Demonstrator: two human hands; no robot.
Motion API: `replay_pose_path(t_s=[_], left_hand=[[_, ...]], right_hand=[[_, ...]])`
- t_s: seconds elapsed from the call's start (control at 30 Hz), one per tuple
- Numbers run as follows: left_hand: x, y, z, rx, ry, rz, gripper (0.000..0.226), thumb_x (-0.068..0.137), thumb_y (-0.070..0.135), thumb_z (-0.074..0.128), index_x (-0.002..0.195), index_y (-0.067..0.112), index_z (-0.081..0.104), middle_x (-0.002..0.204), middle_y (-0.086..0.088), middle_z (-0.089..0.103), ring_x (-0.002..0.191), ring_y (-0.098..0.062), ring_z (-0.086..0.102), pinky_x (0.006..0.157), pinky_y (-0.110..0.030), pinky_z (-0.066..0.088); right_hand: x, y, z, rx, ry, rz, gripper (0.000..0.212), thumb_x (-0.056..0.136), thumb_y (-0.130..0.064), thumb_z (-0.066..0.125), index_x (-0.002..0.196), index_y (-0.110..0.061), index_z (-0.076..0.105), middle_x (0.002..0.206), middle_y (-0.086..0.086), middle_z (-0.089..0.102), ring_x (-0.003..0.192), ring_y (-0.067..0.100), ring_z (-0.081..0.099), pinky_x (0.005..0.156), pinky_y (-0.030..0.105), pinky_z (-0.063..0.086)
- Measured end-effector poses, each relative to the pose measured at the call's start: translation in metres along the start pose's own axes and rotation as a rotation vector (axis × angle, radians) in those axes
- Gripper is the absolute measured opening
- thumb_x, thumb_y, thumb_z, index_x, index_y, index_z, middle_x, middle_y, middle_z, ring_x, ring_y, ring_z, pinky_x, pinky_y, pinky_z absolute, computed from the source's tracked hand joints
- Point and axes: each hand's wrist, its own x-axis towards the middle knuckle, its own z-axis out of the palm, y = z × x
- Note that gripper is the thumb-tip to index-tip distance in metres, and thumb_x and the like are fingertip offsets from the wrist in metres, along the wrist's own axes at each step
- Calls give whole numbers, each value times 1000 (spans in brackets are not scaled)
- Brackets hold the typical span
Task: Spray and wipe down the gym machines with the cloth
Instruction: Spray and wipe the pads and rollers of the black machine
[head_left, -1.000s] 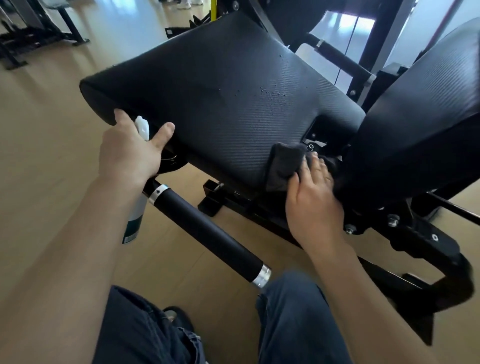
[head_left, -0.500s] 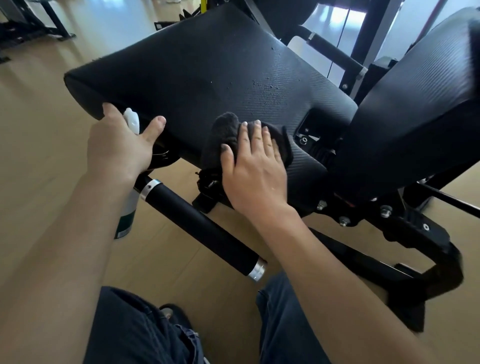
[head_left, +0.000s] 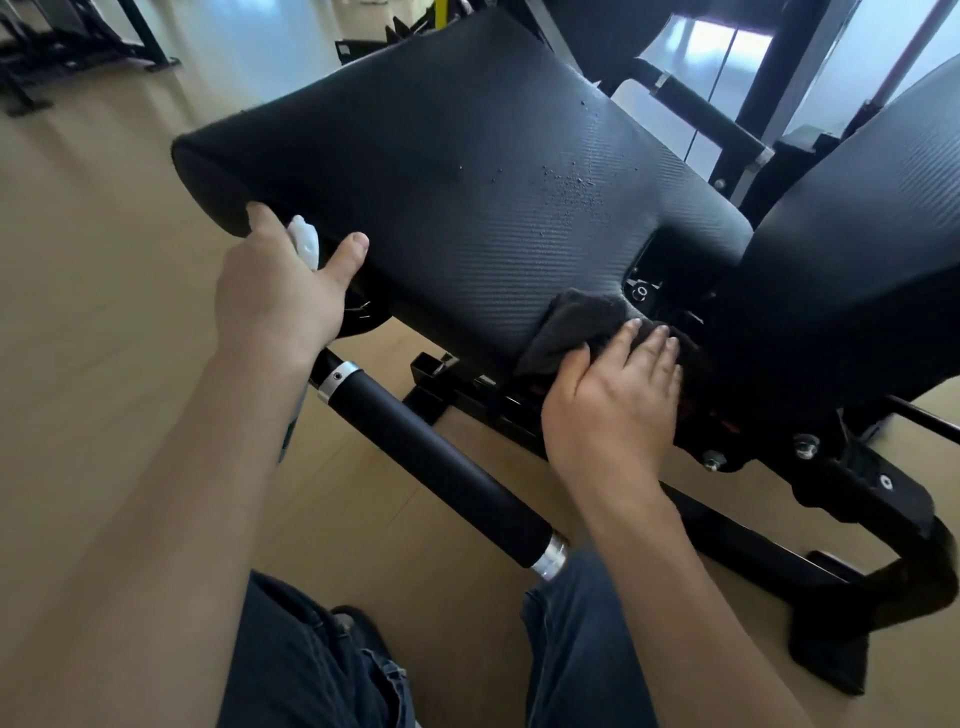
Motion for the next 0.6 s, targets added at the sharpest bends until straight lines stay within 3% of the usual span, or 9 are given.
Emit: replay_pose_path(t_s=[0.13,0.27,0.4,0.6], left_hand=[[0,2,-1,17,2,2,79,100,58,60,150,1,39,135,-23,62,125,-42,60,89,-42,46],[0,2,-3,2,-5,-4,89,100,57,61,161,2,27,134,-24,64,124,-41,62,98,-49,51],[-1,0,-3,-13,6,2,84,100,56,62,159,4,31,126,-21,68,114,-39,68,92,-49,57],[-3,0,-4,-15,0,4,90,100,57,60,164,5,24,143,-19,61,130,-36,61,102,-42,50]], right_hand=[[23,-65,5,-33,-65,-106,69,106,-40,21,159,2,7,166,27,2,156,35,0,127,46,1],[49,-133,13,10,-80,-376,68,107,-40,21,160,0,8,167,24,1,157,33,-3,127,44,-2],[63,-128,7,-25,-103,-587,64,108,-41,19,162,-9,8,170,15,-1,157,25,-4,127,38,-3],[26,-24,-3,-120,-25,-335,65,105,-42,12,162,-9,16,169,16,8,157,25,6,128,38,6]])
